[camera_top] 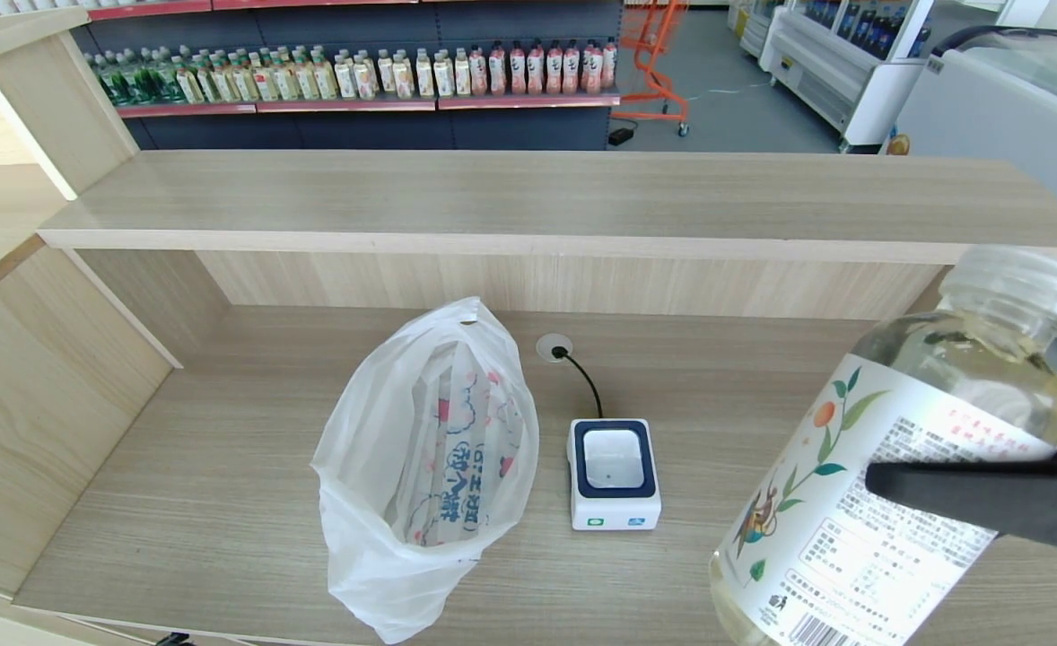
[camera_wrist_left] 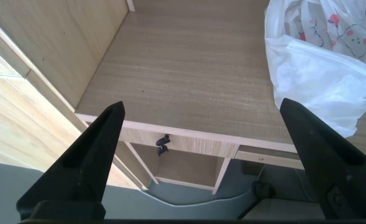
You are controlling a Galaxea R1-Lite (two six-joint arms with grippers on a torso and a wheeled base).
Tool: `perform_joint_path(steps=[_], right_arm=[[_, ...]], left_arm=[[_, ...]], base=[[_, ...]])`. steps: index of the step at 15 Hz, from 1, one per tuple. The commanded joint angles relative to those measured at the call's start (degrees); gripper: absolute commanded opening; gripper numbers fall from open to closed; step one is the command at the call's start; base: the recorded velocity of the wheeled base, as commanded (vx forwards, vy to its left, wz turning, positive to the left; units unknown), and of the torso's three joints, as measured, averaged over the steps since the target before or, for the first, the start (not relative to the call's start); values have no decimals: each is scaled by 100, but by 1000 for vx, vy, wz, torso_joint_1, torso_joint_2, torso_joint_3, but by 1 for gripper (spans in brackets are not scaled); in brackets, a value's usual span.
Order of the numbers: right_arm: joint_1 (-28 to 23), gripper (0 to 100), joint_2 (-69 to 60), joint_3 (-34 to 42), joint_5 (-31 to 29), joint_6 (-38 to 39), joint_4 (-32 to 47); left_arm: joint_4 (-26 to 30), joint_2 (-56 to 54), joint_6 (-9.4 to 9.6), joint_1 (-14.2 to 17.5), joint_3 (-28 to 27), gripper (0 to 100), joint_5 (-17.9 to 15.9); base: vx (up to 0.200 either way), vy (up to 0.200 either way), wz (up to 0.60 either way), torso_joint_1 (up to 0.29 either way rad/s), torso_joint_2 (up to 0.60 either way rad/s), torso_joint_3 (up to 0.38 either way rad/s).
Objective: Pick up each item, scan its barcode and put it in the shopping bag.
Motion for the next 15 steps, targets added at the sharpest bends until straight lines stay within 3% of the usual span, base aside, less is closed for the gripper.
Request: perform_joint_path(steps=[1, 11, 14, 15], right_arm=[[37, 0, 75, -66, 5, 0, -5], [274, 0, 418, -321, -21, -97, -40], [-33, 0, 761, -321, -65, -1565, -14], [-271, 0, 990, -303, -65, -2400, -14]], left_arm=[[1, -1, 1, 1, 0, 100, 3], [1, -1, 1, 1, 0, 100, 3], [1, -1, 1, 1, 0, 100, 3], [1, -1, 1, 1, 0, 100, 3]], base=[[0, 0, 0, 0, 0, 0], [0, 0, 0, 0, 0, 0], [0, 0, 0, 0, 0, 0], [0, 0, 0, 0, 0, 0]])
